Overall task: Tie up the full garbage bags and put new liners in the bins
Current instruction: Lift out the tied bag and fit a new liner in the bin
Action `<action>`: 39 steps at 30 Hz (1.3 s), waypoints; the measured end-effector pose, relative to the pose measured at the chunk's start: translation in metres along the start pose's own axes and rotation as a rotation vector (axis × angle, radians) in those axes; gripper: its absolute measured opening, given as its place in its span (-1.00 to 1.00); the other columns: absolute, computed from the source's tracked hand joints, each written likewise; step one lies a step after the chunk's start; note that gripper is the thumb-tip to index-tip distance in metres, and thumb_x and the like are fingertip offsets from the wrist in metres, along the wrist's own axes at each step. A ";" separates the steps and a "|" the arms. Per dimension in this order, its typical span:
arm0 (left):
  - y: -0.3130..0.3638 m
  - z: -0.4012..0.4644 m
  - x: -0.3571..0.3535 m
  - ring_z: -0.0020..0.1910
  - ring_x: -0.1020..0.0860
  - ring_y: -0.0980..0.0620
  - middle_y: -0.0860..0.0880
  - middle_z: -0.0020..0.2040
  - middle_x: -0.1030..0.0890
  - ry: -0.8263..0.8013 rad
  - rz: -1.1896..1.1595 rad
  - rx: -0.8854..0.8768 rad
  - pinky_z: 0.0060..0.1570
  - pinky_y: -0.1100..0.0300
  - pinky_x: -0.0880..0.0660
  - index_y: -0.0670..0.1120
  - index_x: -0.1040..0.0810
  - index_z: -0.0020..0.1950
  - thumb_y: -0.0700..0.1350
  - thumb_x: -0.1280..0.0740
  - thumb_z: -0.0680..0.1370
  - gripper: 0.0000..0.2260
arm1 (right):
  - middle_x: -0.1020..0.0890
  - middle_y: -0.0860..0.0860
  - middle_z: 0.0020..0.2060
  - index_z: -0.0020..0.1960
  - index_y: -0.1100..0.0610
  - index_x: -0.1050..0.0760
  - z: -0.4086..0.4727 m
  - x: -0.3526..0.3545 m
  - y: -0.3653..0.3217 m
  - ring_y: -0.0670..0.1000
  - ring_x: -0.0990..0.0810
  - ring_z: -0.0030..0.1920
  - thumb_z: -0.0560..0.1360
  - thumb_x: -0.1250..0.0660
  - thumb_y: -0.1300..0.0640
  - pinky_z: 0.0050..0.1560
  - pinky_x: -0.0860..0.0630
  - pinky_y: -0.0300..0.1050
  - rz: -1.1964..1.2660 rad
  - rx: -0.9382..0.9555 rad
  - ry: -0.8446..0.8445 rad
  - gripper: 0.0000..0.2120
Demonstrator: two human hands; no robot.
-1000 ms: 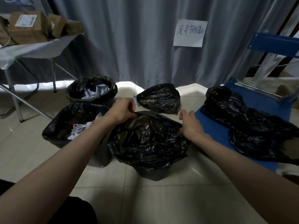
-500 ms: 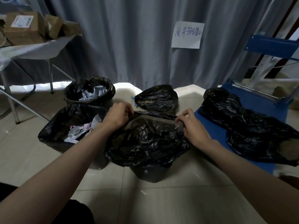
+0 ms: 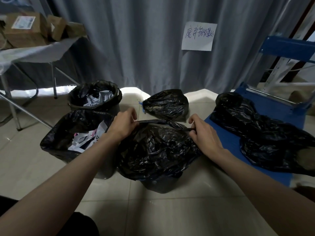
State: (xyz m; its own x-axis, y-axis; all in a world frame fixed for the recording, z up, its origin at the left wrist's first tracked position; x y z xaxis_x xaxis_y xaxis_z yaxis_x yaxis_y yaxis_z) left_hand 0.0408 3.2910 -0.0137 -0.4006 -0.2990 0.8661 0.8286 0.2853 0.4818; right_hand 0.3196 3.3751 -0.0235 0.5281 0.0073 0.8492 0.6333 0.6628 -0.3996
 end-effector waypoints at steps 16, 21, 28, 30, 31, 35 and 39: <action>-0.015 -0.001 0.002 -0.04 -0.54 -0.25 -0.18 -0.03 -0.60 0.051 -0.102 0.085 -0.05 -0.02 -0.44 -0.01 -0.32 0.00 -0.14 -0.23 0.61 -0.92 | -0.59 -0.03 -0.40 -0.32 0.02 -0.53 0.005 -0.012 0.028 -0.02 -0.56 -0.30 0.54 -0.40 0.10 -0.25 -0.39 -0.06 0.303 -0.229 -0.024 -0.75; -0.017 0.000 -0.012 0.01 -0.56 -0.20 -0.12 0.00 -0.61 -0.043 0.005 0.082 -0.01 -0.02 -0.49 -0.05 -0.42 0.06 -0.02 -0.33 0.58 -0.84 | -0.52 0.09 -0.39 -0.33 0.18 -0.44 0.004 -0.034 0.044 0.05 -0.52 -0.26 0.61 -0.24 -0.11 -0.17 -0.35 -0.08 0.359 -0.505 -0.215 -0.54; 0.028 -0.004 -0.012 -0.03 -0.49 -0.11 -0.04 -0.02 -0.47 0.103 0.218 -0.206 -0.07 -0.02 -0.47 -0.05 -0.42 -0.07 -0.14 -0.44 0.43 -0.79 | -0.35 0.03 0.05 0.09 0.06 -0.31 0.007 -0.015 0.021 0.05 -0.36 0.05 0.46 -0.36 0.31 -0.10 -0.38 -0.07 -0.065 -0.226 -0.004 -0.67; 0.044 -0.004 -0.014 -0.09 -0.49 -0.10 0.01 -0.11 -0.46 0.114 0.246 -0.283 -0.14 0.06 -0.39 -0.05 -0.45 -0.16 -0.15 -0.44 0.42 -0.83 | -0.34 0.02 0.00 0.01 0.07 -0.34 0.010 -0.014 0.011 0.04 -0.34 0.02 0.38 -0.36 0.38 -0.11 -0.35 -0.09 -0.150 -0.106 0.022 -0.66; 0.051 -0.005 -0.017 -0.11 -0.49 -0.09 0.05 -0.15 -0.44 0.107 0.257 -0.315 -0.16 0.09 -0.33 -0.04 -0.46 -0.18 -0.14 -0.44 0.42 -0.84 | -0.34 0.01 -0.02 -0.02 0.07 -0.34 0.011 -0.015 0.006 0.03 -0.33 -0.01 0.35 -0.34 0.40 -0.11 -0.32 -0.10 -0.174 -0.060 0.032 -0.66; 0.067 -0.007 -0.029 -0.14 -0.50 -0.08 0.03 -0.15 -0.52 0.144 0.329 -0.389 -0.16 0.13 -0.22 -0.04 -0.48 -0.14 -0.18 -0.37 0.46 -0.91 | -0.35 0.00 -0.08 -0.09 0.05 -0.30 0.013 -0.023 -0.006 0.03 -0.29 -0.08 0.36 -0.26 0.44 -0.12 -0.23 -0.11 -0.254 0.058 0.066 -0.67; 0.063 -0.001 -0.038 -0.12 -0.53 -0.09 -0.01 -0.04 -0.59 0.134 0.382 -0.304 -0.11 0.12 -0.28 -0.03 -0.54 -0.05 -0.19 -0.31 0.52 -0.93 | -0.37 -0.01 -0.06 -0.09 0.03 -0.41 0.020 -0.030 0.002 0.03 -0.29 -0.04 0.46 -0.27 0.37 -0.06 -0.26 -0.10 -0.257 -0.022 0.044 -0.76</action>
State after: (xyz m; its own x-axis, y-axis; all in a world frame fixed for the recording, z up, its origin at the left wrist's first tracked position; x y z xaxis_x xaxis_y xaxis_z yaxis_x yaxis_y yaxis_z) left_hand 0.1085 3.3194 -0.0169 -0.0097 -0.3452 0.9385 0.9906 0.1248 0.0562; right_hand 0.2941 3.3912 -0.0426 0.3721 -0.1919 0.9081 0.7618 0.6221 -0.1807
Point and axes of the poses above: each hand's wrist, its own z-axis towards the middle knuckle, its own x-axis out of the back of the hand, y = z × x, the point moved 6 cm from there along z, towards the middle knuckle
